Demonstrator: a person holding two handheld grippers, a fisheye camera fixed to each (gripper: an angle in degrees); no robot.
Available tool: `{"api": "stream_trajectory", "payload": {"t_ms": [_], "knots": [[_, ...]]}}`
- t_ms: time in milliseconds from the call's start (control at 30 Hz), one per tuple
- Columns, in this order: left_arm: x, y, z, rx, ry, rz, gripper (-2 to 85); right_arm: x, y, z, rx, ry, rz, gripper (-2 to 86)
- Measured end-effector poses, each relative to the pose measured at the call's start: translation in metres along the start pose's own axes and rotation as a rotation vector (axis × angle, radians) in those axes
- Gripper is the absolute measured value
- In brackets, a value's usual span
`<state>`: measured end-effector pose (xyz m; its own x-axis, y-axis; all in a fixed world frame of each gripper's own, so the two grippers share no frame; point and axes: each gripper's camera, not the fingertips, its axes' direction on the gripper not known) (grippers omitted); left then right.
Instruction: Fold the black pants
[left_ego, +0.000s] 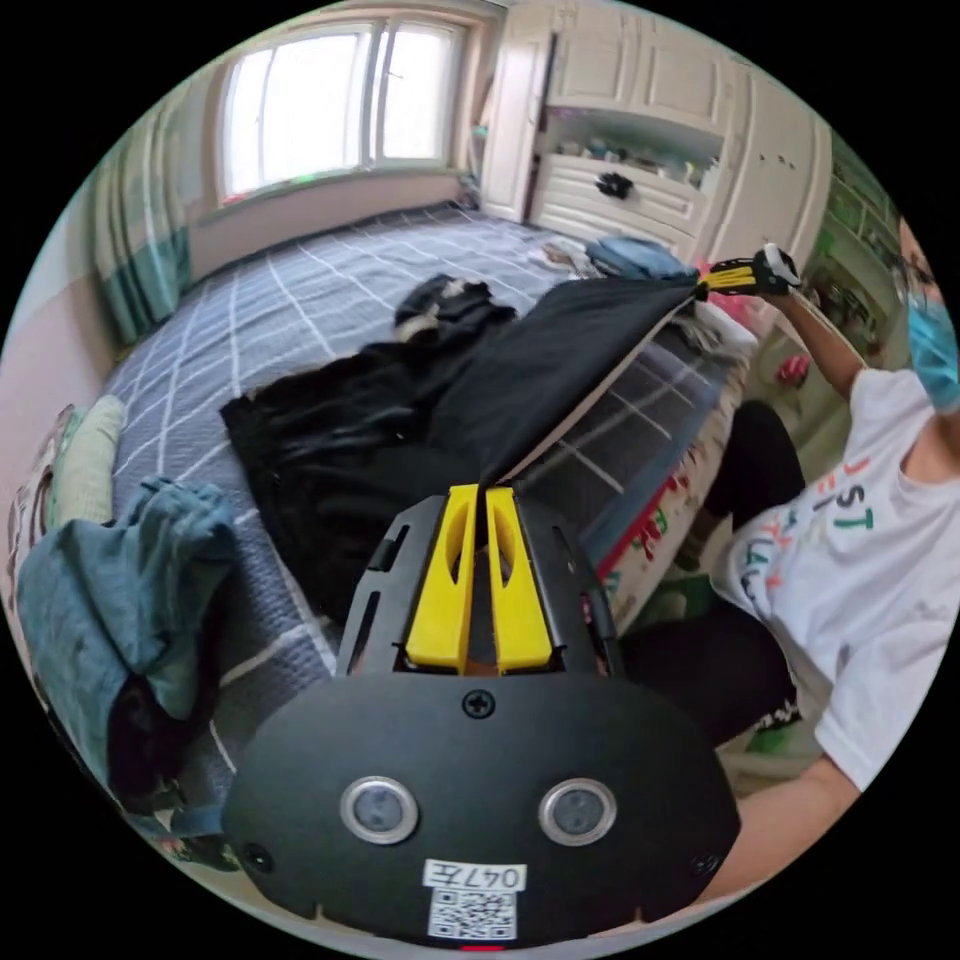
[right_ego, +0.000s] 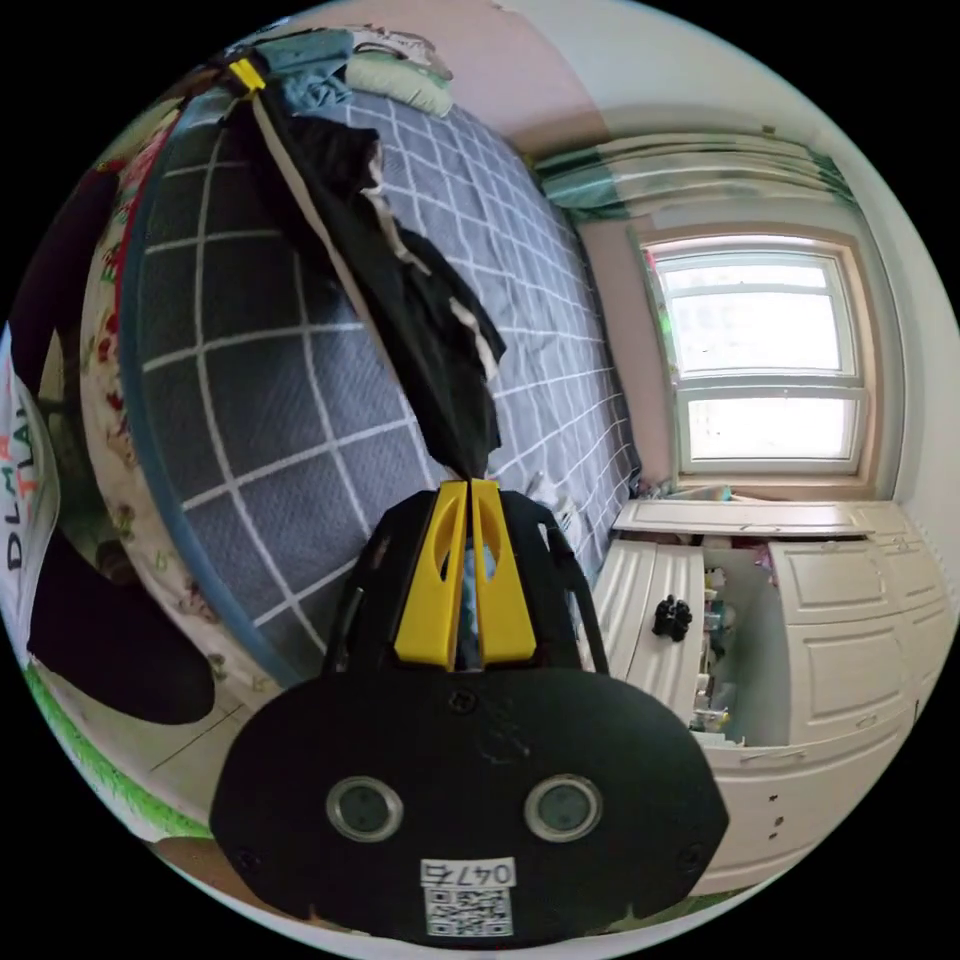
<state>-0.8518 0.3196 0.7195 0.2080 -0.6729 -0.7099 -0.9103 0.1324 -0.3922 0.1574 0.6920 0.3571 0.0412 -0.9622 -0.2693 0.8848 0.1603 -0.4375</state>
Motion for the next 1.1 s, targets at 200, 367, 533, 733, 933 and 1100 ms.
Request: {"api": "stream_trajectory", "payload": {"t_ms": [200,367,533,733,933,1100], "knots": [[0.039,0.026,0.056,-0.289,0.098,0.125,-0.6,-0.106,0.03,0.052,-0.077,-0.218,-0.092,-0.4],[0.038,0.036,0.065,-0.302,0.122,0.114,2.4,-0.147,0.032,0.062,-0.11,-0.279,-0.147,-0.3],[0.018,0.059,0.05,-0.192,0.215,0.042,8.3,-0.141,0.025,0.076,-0.113,-0.369,-0.084,2.0],[-0.008,0.122,-0.009,0.149,0.199,-0.129,8.5,-0.112,0.025,0.089,-0.144,-0.534,-0.004,6.9],[-0.059,0.147,-0.042,0.217,-0.167,-0.412,8.4,-0.048,-0.004,0.059,0.019,-0.424,0.157,4.2],[-0.104,0.179,-0.025,0.225,-0.006,-0.576,13.5,-0.054,-0.08,0.04,0.109,-0.35,0.04,2.0]]}}
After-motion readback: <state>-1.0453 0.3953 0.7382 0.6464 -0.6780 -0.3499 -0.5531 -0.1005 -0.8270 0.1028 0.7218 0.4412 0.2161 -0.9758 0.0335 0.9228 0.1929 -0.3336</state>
